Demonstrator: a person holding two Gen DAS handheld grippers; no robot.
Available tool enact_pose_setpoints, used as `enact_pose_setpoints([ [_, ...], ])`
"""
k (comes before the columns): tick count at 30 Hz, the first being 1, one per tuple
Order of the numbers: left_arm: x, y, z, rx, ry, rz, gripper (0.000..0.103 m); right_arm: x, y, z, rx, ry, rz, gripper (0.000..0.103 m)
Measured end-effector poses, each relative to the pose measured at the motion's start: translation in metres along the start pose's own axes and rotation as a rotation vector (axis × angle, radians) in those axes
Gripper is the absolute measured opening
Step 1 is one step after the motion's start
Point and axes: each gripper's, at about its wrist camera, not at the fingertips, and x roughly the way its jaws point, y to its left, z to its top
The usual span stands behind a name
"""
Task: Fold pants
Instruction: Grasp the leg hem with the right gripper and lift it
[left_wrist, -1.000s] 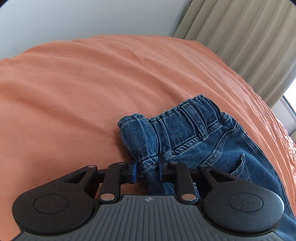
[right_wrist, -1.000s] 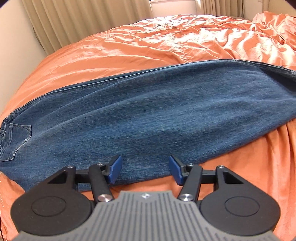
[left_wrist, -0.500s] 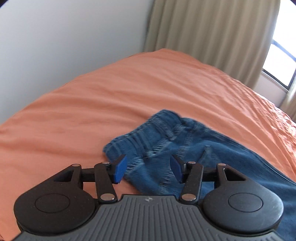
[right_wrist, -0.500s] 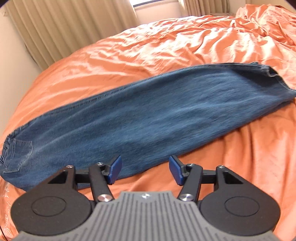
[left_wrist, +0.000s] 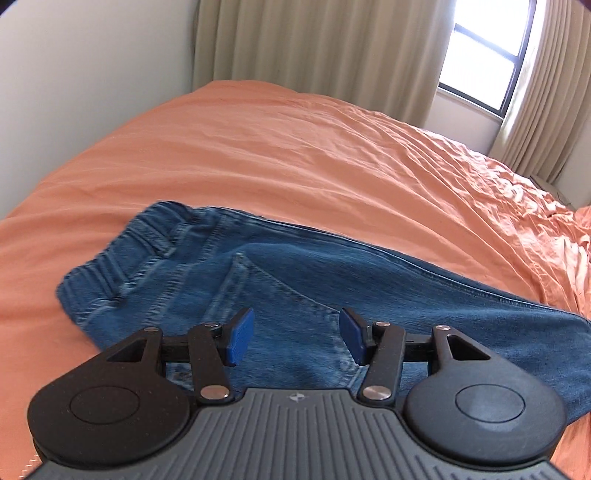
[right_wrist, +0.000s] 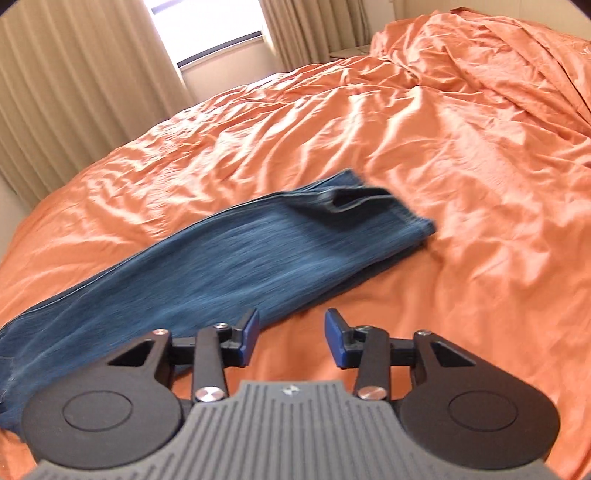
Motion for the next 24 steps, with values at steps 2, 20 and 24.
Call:
enact_pose_setpoints([
  [2, 0.011, -0.011, 0.000, 0.006, 0.012, 0.005, 0.059, 0.014, -0.012, 0.013, 0.011, -0.004, 0.012, 0.025],
  [20, 0.069, -0.042, -0.006, -0.061, 0.038, 0.088, 0.058, 0.140, -0.052, 0.112, 0.001, -0.042, -0.077, 0.018],
  [24, 0.064, -0.047, -0.011, -0.031, 0.013, 0.102, 0.058, 0.112, -0.069, 0.100, 0.062, -0.066, -0.037, 0.021],
])
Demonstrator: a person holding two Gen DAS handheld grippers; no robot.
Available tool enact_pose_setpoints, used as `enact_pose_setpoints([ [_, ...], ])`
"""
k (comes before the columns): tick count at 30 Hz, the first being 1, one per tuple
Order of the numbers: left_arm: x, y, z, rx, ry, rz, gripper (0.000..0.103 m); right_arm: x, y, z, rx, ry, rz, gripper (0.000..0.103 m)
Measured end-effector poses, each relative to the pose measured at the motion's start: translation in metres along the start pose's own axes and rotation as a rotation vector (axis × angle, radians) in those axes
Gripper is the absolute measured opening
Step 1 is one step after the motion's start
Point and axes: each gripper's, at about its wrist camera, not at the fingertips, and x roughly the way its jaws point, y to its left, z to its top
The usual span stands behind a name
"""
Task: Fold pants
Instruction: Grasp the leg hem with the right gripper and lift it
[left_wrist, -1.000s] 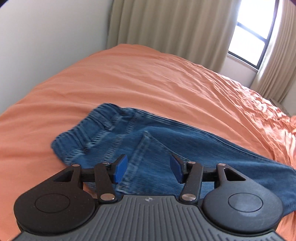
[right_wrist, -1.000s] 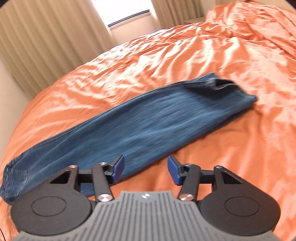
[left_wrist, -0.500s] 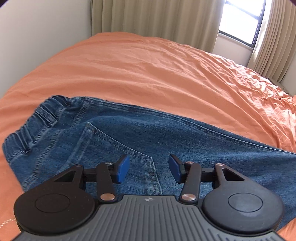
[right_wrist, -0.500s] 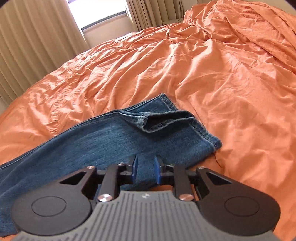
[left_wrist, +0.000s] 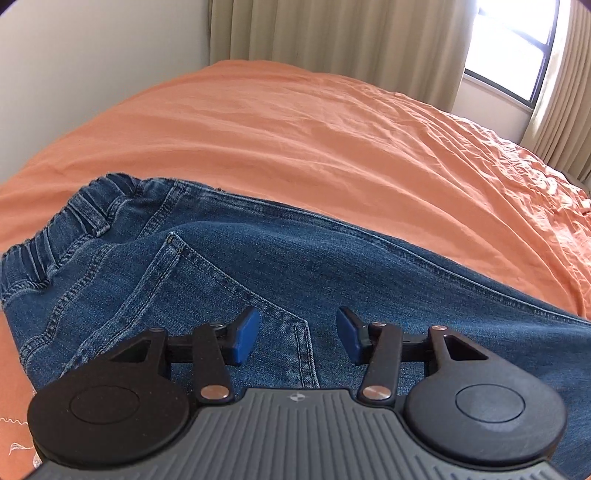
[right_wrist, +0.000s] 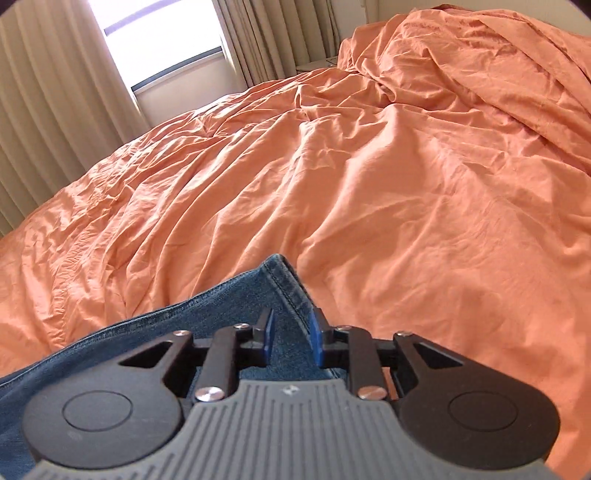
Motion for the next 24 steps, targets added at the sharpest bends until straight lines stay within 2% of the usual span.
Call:
enact_pose_setpoints([
  [4, -0.015, -0.001, -0.004, 0.027, -0.029, -0.011, 0.058, -0.040, -0.021, -0.023, 0.096, -0.019, 0.054, 0.031],
  [8, -0.035, 0.002, -0.006, 0.036, -0.039, -0.043, 0.058, -0.063, -0.047, -0.050, 0.225, -0.020, 0.092, 0.031],
  [11, -0.047, 0.002, -0.009, 0.065, -0.034, -0.058, 0.058, -0.059, -0.054, -0.070, 0.265, 0.014, 0.062, 0.030],
  [15, -0.059, 0.003, -0.017, 0.088, -0.022, -0.058, 0.058, -0.038, -0.062, -0.086, 0.367, 0.051, 0.093, 0.029],
  [19, -0.062, 0.007, -0.025, 0.077, 0.000, -0.052, 0.058, -0.018, -0.065, -0.085, 0.488, 0.036, 0.129, 0.029],
  [23, -0.059, 0.014, -0.029, 0.046, 0.029, -0.047, 0.058, -0.007, -0.066, -0.076, 0.553, 0.046, 0.129, 0.030],
  [24, -0.057, 0.016, -0.030, 0.040, 0.038, -0.043, 0.058, -0.004, -0.067, -0.075, 0.569, 0.055, 0.122, 0.025],
])
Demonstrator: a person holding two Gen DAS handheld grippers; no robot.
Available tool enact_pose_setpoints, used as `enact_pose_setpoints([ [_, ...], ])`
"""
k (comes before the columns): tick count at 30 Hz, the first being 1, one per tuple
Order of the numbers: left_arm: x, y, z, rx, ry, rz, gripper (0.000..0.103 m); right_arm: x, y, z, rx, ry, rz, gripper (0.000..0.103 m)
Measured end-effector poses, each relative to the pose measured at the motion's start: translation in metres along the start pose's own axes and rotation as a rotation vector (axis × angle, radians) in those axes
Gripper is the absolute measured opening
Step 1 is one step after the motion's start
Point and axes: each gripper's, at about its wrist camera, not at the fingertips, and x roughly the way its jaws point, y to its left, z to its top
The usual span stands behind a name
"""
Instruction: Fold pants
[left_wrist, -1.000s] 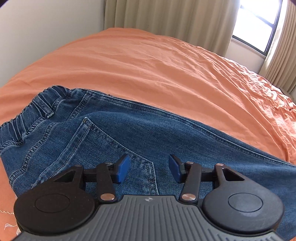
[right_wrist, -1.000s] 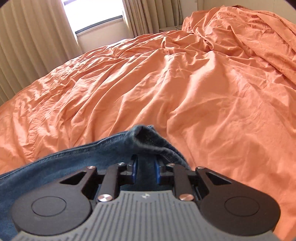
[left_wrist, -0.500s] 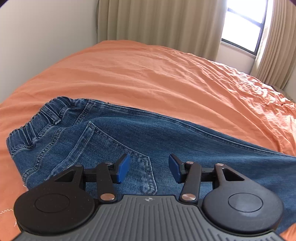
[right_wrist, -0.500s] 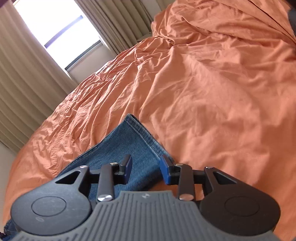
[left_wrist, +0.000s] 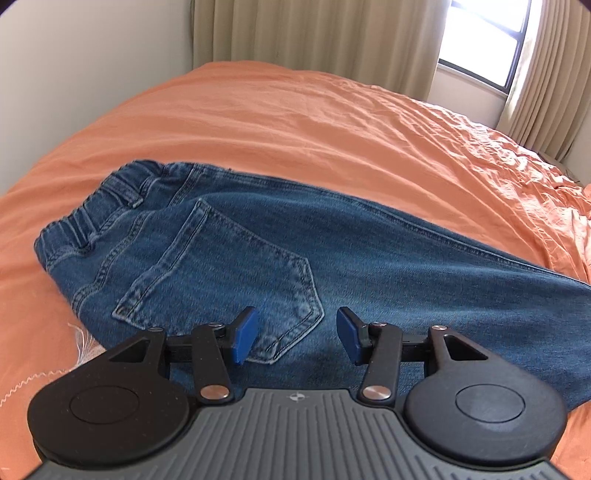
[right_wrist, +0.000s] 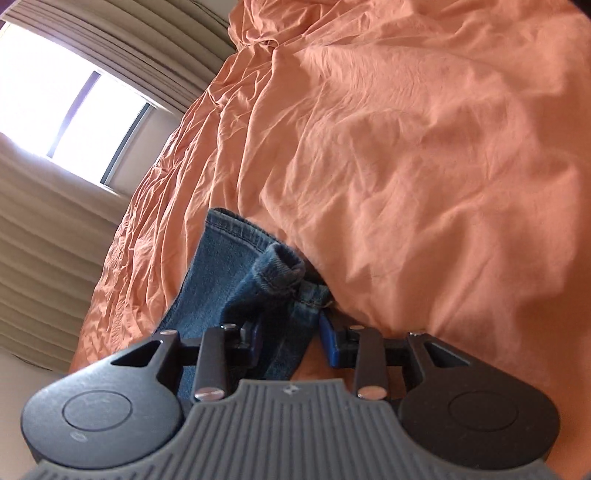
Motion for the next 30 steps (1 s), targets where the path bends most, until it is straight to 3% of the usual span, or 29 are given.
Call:
enact_pose_setpoints([
  [2, 0.006, 0.003, -0.002, -0.009, 0.019, 0.013, 0.058, -0.003, 0.003, 0.004, -0.007, -0.004, -0.016, 0.004],
  [3, 0.010, 0.004, -0.004, -0.010, 0.033, 0.024, 0.058, -0.008, 0.006, 0.007, -0.019, -0.016, 0.001, 0.002],
  [6, 0.022, 0.009, -0.007, 0.002, 0.067, 0.059, 0.053, -0.036, 0.033, 0.010, -0.157, -0.089, 0.016, 0.000],
  [9, 0.035, 0.016, -0.009, 0.008, 0.106, 0.085, 0.040, -0.034, 0.043, 0.007, -0.231, -0.102, -0.085, 0.000],
  [11, 0.043, 0.020, -0.008, 0.013, 0.120, 0.101, 0.031, -0.018, 0.033, 0.005, -0.210, -0.077, -0.144, 0.000],
  [18, 0.040, 0.025, 0.002, 0.108, 0.116, 0.174, 0.024, 0.009, 0.031, -0.009, -0.295, -0.057, -0.255, 0.000],
  [23, 0.025, 0.032, 0.014, 0.164, 0.077, 0.075, 0.025, -0.019, 0.044, -0.006, -0.395, -0.061, -0.278, 0.014],
  [25, 0.025, 0.030, 0.020, 0.199, 0.070, 0.022, 0.025, -0.036, 0.054, -0.012, -0.472, -0.092, -0.284, 0.014],
  [28, 0.032, 0.017, 0.035, 0.259, 0.037, 0.003, 0.027, -0.055, 0.076, -0.027, -0.580, -0.136, -0.273, 0.015],
  [30, 0.042, 0.008, 0.046, 0.263, 0.030, -0.023, 0.028, -0.058, 0.089, -0.036, -0.614, -0.137, -0.270, 0.022],
])
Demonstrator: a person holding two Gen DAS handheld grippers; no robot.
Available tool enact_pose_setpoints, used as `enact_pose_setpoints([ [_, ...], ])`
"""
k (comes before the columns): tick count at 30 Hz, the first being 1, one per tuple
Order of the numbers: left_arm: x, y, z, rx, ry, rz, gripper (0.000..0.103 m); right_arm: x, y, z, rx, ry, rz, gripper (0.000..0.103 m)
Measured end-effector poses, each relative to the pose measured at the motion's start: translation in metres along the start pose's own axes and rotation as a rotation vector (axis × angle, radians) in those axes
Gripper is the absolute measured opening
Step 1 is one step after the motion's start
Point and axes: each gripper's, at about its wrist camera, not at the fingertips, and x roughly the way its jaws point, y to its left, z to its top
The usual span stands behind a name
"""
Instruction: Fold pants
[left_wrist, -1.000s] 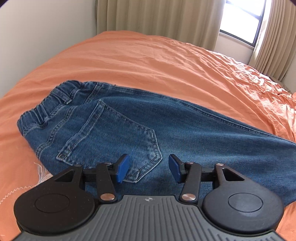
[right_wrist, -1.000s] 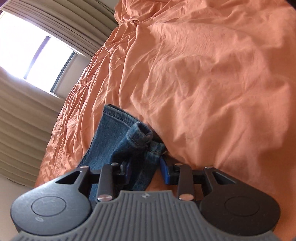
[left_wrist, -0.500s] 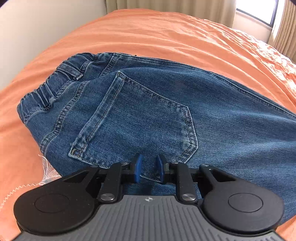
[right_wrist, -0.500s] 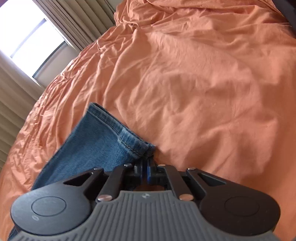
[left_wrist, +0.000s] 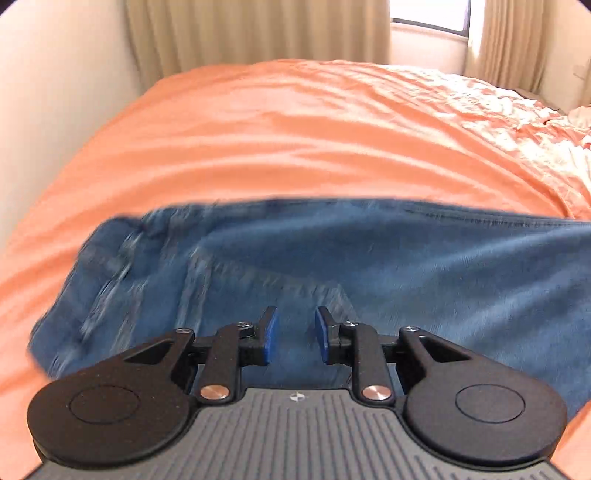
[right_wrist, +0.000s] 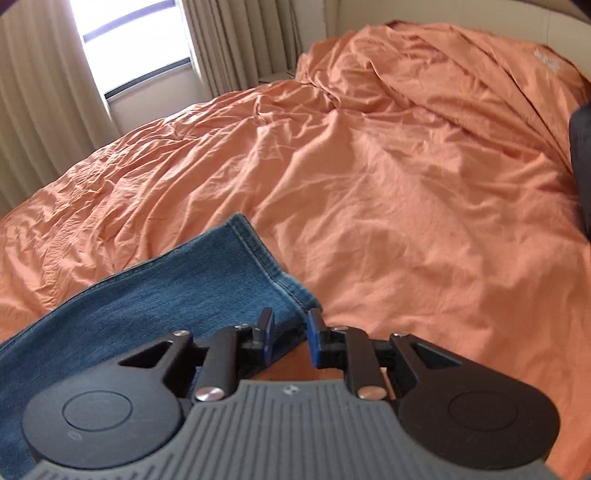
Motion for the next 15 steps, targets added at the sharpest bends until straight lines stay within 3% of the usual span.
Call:
enact_pose_setpoints([
  [2, 0.014, -0.004, 0.015, -0.016, -0.003, -0.043, 0.028, 0.002, 0.010, 0.000, 0.005, 0.020, 0.026, 0.028],
  [8, 0.066, -0.033, 0.039, 0.052, 0.029, -0.110, 0.028, 0.017, 0.020, -0.019, 0.067, 0.083, 0.076, 0.031],
  [12, 0.103, -0.041, 0.048, 0.056, 0.070, -0.078, 0.022, 0.018, 0.035, -0.029, 0.027, 0.093, 0.104, 0.033],
  [15, 0.121, -0.046, 0.055, 0.062, 0.063, -0.047, 0.016, 0.014, 0.069, -0.028, -0.086, 0.051, 0.140, 0.033],
])
